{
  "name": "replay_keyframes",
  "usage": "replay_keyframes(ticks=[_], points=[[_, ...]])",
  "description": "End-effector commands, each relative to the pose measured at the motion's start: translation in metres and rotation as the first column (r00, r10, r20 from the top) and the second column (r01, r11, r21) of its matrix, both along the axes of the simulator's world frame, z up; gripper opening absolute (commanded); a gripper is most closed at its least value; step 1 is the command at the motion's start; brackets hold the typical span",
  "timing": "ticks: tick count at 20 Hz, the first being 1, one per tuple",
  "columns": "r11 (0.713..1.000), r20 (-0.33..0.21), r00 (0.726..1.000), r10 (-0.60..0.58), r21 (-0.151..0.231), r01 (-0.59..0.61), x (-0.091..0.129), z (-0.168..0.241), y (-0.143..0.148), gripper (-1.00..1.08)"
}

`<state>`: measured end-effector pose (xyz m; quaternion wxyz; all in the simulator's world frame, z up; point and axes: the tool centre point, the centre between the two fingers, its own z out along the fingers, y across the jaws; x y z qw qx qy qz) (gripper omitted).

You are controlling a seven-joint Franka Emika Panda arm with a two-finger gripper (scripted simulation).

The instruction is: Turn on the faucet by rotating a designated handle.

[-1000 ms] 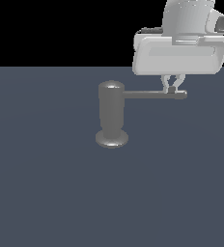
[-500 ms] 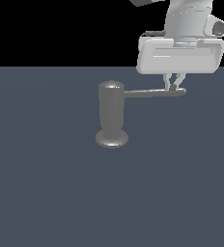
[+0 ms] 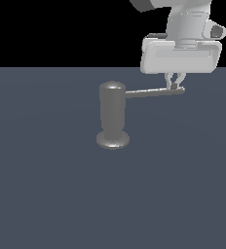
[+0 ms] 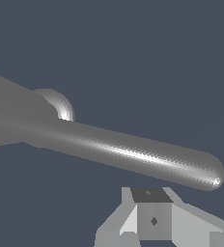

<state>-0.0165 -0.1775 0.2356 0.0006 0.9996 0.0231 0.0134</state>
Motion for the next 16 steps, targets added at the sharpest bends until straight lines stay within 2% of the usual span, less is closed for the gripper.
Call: replay_keyframes(ticks=[1, 9, 10, 16], points=[[1.0, -0.022, 0.999, -0.025, 0.0, 0.025, -0.002, -0.012, -0.018, -1.0], [1.0, -0.026, 0.999, -0.029, 0.0, 0.029, 0.014, -0.015, -0.033, -1.0], [1.0, -0.001, 1.0, 0.005, 0.003, -0.005, 0.023, 0.0, -0.011, -1.0], [1.0, -0.004, 1.0, 0.001, 0.002, -0.001, 0.042, -0.001, -0.009, -1.0]])
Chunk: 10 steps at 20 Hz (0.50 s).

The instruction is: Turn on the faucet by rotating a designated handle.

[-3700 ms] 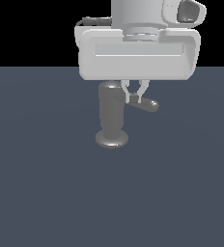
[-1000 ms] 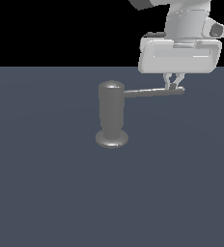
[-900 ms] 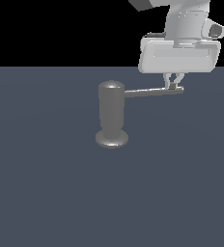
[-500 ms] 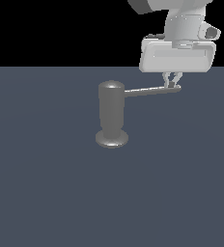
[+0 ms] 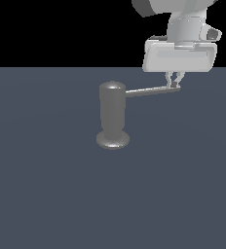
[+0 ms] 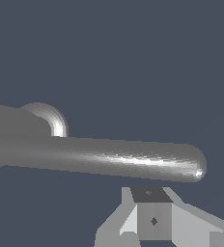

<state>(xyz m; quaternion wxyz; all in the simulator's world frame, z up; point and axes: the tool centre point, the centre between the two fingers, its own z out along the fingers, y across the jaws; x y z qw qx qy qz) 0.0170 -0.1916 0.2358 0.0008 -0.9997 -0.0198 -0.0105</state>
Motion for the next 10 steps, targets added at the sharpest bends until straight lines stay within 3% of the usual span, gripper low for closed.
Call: replay_keyframes(ticks=[1, 10], points=[[1.0, 0.002, 1.0, 0.007, 0.0, -0.007, 0.011, -0.002, 0.005, -1.0], [1.0, -0.003, 1.0, 0.001, -0.001, -0.001, 0.037, -0.004, 0.007, -1.0]])
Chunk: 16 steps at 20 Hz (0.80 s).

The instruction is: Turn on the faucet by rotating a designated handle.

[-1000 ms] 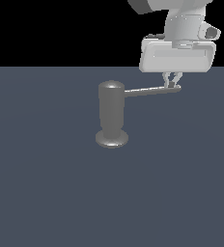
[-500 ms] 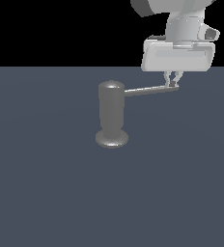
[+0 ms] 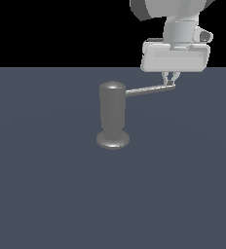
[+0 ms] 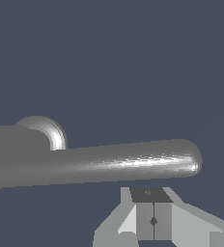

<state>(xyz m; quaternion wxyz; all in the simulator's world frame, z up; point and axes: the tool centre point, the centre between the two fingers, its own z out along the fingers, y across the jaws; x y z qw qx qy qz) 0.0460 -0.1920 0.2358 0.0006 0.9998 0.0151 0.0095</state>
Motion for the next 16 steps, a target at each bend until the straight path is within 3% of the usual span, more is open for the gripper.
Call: replay_keyframes(ticks=[1, 16], points=[[1.0, -0.001, 1.0, 0.01, 0.002, -0.01, 0.011, -0.004, 0.008, -1.0], [1.0, -0.008, 1.0, 0.001, 0.002, -0.001, 0.051, -0.008, 0.011, -1.0]])
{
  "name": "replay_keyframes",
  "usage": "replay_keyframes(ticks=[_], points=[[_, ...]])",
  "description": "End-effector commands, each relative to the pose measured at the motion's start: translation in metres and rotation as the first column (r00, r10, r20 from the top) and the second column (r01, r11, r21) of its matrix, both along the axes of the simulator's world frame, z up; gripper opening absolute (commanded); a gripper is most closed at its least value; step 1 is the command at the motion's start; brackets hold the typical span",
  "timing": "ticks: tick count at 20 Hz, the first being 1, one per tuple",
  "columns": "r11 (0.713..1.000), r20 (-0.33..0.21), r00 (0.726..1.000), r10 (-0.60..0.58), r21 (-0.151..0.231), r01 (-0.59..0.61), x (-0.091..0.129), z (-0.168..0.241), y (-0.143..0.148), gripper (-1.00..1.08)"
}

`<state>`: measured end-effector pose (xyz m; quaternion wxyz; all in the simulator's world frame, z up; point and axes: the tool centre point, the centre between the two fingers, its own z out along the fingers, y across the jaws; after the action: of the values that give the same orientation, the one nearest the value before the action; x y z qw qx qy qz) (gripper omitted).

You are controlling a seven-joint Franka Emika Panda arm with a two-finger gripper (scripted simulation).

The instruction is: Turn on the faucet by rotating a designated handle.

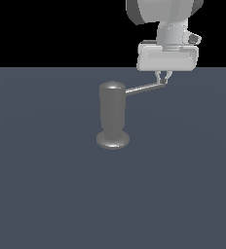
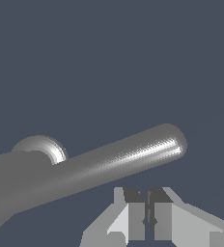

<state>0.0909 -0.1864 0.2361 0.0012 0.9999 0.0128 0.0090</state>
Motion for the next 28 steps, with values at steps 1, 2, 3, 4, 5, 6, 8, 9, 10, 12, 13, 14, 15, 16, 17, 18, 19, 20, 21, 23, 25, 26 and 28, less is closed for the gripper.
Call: replay_keyframes(ticks=[1, 2, 3, 4, 5, 6, 8, 9, 10, 12, 13, 14, 15, 16, 17, 18, 19, 20, 21, 23, 25, 26, 28], points=[[1.0, -0.007, 1.0, 0.005, 0.003, -0.005, 0.008, -0.009, 0.006, -1.0], [1.0, -0.007, 1.0, 0.005, 0.003, -0.005, 0.011, -0.009, 0.006, -1.0], [1.0, -0.008, 1.0, 0.004, 0.003, -0.004, 0.013, -0.009, 0.006, -1.0], [1.0, -0.008, 1.0, 0.004, 0.003, -0.004, 0.015, -0.009, 0.006, -1.0], [1.0, -0.009, 1.0, 0.003, 0.003, -0.003, 0.018, -0.01, 0.007, -1.0], [1.0, -0.009, 1.0, 0.003, 0.003, -0.003, 0.02, -0.01, 0.007, -1.0], [1.0, -0.01, 1.0, 0.002, 0.003, -0.002, 0.025, -0.01, 0.007, -1.0], [1.0, -0.01, 1.0, 0.001, 0.003, -0.001, 0.027, -0.011, 0.007, -1.0], [1.0, -0.011, 1.0, 0.001, 0.003, -0.001, 0.029, -0.011, 0.007, -1.0], [1.0, -0.011, 1.0, 0.0, 0.003, 0.0, 0.034, -0.011, 0.008, -1.0], [1.0, -0.012, 1.0, -0.001, 0.003, 0.001, 0.036, -0.011, 0.008, -1.0], [1.0, -0.012, 1.0, -0.001, 0.003, 0.001, 0.038, -0.011, 0.008, -1.0], [1.0, -0.012, 1.0, -0.002, 0.003, 0.002, 0.04, -0.012, 0.008, -1.0], [1.0, -0.012, 1.0, -0.002, 0.003, 0.002, 0.042, -0.012, 0.009, -1.0], [1.0, -0.013, 1.0, -0.003, 0.003, 0.003, 0.044, -0.012, 0.008, -1.0], [1.0, -0.013, 1.0, -0.003, 0.003, 0.003, 0.046, -0.012, 0.009, -1.0], [1.0, -0.014, 1.0, -0.004, 0.002, 0.004, 0.048, -0.013, 0.009, -1.0], [1.0, -0.014, 1.0, -0.004, 0.002, 0.004, 0.051, -0.013, 0.009, -1.0], [1.0, -0.014, 1.0, -0.004, 0.002, 0.004, 0.053, -0.013, 0.009, -1.0], [1.0, -0.015, 1.0, -0.005, 0.002, 0.005, 0.056, -0.014, 0.009, -1.0], [1.0, -0.015, 1.0, -0.006, 0.002, 0.006, 0.06, -0.014, 0.01, -1.0], [1.0, -0.016, 1.0, -0.006, 0.002, 0.007, 0.062, -0.014, 0.009, -1.0], [1.0, -0.017, 1.0, -0.007, 0.002, 0.007, 0.066, -0.014, 0.01, -1.0]])
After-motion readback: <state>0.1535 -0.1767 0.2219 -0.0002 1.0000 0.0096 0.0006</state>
